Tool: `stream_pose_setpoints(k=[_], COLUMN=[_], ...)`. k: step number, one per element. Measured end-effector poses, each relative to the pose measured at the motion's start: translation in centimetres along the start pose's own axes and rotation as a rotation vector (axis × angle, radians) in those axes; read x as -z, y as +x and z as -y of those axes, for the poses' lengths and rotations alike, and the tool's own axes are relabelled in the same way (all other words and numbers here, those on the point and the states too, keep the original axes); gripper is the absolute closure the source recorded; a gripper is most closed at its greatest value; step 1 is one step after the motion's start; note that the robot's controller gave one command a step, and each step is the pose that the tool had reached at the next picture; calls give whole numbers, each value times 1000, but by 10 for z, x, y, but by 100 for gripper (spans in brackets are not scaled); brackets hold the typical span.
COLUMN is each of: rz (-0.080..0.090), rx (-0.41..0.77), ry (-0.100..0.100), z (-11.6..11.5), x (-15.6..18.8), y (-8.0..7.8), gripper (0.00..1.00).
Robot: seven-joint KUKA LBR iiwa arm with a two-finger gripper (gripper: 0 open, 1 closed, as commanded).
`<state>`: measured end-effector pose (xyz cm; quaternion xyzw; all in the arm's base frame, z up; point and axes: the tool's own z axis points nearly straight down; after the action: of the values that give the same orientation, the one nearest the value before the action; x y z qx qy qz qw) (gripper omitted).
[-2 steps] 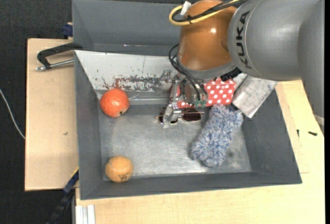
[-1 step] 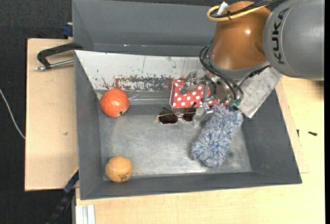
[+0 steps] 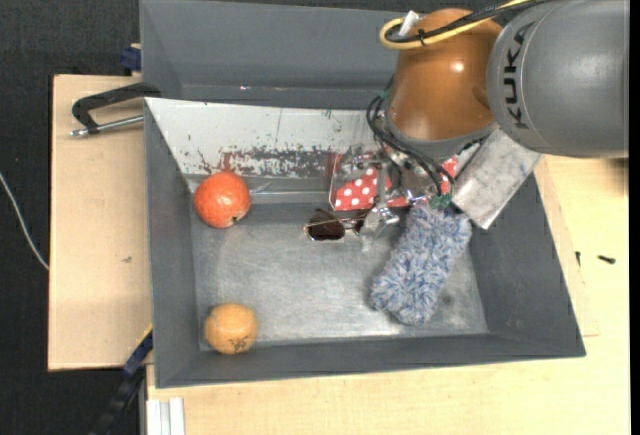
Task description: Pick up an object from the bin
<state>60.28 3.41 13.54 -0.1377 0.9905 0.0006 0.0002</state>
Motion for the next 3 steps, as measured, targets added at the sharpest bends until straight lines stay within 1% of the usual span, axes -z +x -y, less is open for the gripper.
stream_pose_setpoints(k=[1, 2, 3], rz=[9, -3, -3], rx=[116, 458, 459], ry=[1, 0, 0], z=[21, 39, 39], x=[-33, -62, -62], y=[49, 76, 76], gripper=[0, 100, 100])
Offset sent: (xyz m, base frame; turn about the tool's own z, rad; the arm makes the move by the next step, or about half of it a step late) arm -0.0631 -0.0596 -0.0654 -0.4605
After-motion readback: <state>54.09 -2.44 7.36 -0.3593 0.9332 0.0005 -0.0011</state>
